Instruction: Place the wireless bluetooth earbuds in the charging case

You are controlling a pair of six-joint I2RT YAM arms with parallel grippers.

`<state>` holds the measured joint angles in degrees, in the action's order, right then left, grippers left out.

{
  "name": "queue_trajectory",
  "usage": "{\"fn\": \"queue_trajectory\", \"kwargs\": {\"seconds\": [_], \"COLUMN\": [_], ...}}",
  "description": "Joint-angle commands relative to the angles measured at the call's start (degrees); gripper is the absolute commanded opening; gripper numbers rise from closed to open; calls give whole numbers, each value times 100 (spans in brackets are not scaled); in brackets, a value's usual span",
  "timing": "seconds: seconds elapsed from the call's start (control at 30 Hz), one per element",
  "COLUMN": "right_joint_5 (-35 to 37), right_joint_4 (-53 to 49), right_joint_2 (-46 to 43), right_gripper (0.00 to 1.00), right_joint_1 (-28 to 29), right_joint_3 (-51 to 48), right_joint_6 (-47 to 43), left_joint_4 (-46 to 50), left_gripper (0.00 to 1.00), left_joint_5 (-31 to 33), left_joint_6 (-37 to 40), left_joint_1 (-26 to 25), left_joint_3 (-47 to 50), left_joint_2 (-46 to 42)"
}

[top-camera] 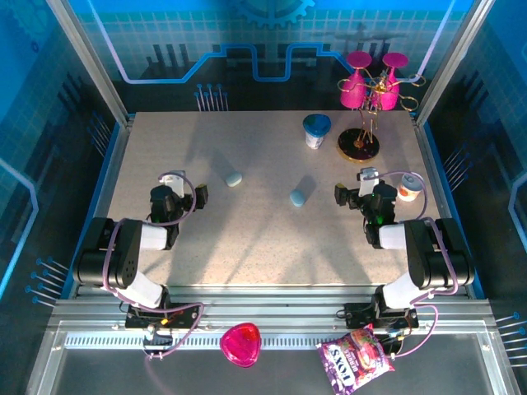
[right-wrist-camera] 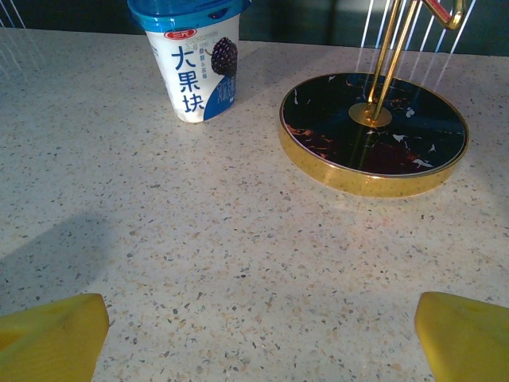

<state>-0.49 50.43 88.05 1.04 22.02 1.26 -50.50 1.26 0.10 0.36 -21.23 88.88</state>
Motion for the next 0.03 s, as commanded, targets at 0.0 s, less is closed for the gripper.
{"fn": "queue_trajectory", "kwargs": {"seconds": [0.0], "right_joint_5": [-24], "right_joint_4": [398], "right_joint_2": [-6], "right_gripper": [100], "right_joint_1": [-16], "right_joint_3": [-135], "right_joint_6": [9], "left_joint_4": [-197], "left_gripper": [99], "left_joint_5": [-64], "left_joint_6": [37], "left_joint_1": [-9], "left_joint_3": [-88], "left_joint_2": [-2]}}
